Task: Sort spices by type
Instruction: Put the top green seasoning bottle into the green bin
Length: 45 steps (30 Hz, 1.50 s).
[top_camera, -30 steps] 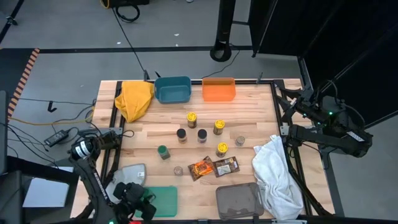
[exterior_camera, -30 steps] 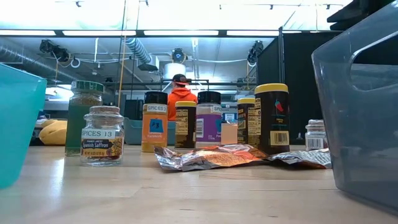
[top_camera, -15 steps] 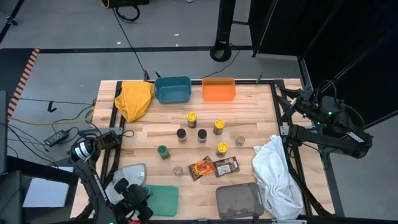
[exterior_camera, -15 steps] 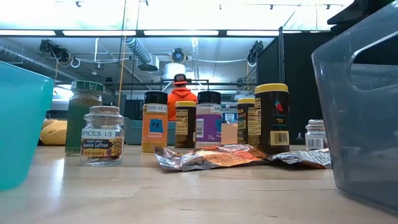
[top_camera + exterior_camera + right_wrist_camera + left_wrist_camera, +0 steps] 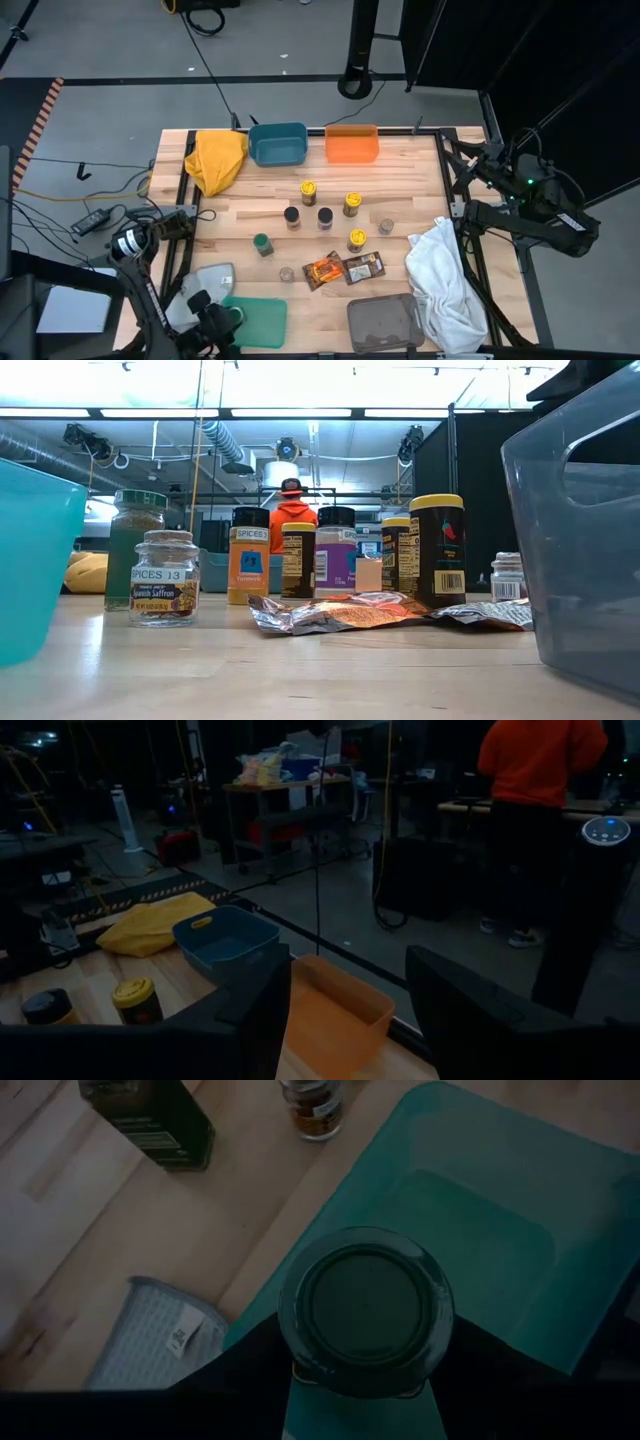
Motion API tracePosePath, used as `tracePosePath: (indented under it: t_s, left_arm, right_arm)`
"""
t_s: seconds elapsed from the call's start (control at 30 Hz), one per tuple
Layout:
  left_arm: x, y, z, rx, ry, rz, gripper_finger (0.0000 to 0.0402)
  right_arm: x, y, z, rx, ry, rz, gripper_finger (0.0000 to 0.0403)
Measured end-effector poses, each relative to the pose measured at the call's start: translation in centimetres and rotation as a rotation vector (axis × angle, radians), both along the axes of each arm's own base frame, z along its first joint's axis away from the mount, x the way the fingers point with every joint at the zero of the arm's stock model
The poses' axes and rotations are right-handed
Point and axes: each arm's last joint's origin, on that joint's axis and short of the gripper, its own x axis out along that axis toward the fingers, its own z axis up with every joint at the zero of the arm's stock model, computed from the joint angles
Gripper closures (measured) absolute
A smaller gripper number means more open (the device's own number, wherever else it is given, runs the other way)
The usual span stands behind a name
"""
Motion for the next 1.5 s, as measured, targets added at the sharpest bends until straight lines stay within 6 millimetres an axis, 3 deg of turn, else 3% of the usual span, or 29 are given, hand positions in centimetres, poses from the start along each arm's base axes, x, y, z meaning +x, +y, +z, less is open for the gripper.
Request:
tracePosePath:
  t_s: [0.33, 0.63, 1.07, 1.5]
  left_arm:
    - [0.1, -0.2, -0.1, -0.016, -0.006, -0.012, 0.0188]
    - [-0.1, 0.2, -2.3, -0.031, 0.011, 0.002, 0.0175]
    - [-0.1, 0.2, -2.0, -0.048, 0.054, 0.016, 0.0167]
    - [1.1, 0.7, -2.0, -0.097, 0.145, 0.082, 0.0114]
  right_arm:
    - [0.0, 0.0, 0.0, 0.017, -0.016, -0.001, 0.0196]
    - [0.0, 0.0, 0.0, 0.022, -0.021, -0.001, 0.0196]
    - [0.0, 0.0, 0.0, 0.025, -0.024, 0.003, 0.0196]
    - [0.0, 0.0, 0.0, 0.024, -0.023, 0.003, 0.0164]
